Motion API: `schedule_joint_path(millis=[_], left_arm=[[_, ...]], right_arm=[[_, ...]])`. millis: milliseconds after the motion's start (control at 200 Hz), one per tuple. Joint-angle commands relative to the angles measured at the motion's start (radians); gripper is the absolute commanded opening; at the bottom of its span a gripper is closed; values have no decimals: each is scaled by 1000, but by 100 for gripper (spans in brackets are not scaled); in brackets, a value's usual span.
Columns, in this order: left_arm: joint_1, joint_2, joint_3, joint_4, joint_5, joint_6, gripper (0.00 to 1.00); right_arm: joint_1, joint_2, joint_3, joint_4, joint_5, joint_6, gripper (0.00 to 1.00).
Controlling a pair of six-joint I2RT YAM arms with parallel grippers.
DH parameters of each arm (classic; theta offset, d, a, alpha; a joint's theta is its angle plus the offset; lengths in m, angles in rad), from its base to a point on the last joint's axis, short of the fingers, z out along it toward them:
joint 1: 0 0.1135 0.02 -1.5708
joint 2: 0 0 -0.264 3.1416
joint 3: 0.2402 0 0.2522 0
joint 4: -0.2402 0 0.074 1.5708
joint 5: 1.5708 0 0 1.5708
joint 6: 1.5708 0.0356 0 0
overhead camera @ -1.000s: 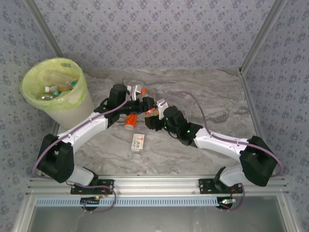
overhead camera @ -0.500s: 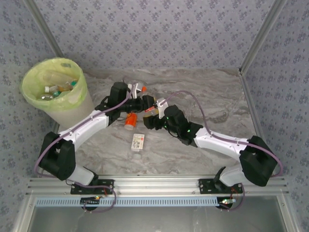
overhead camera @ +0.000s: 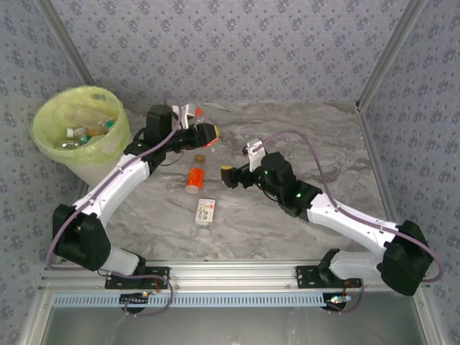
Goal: Put the plastic bottles in the bin
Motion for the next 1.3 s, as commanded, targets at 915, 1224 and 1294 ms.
schedule_joint_path(millis=[915,1224,1294], left_arm=[[496,-257,334,-445,-545,255,44],[733,-197,294,-544,-500,169,44],[742,-179,286,-547,-477,155,44]], right_arm=[[-52,34,14,-29,128,101,100],[-54,35,8,-43,145,104,100],[-53,35,12,-47,144,104,100]])
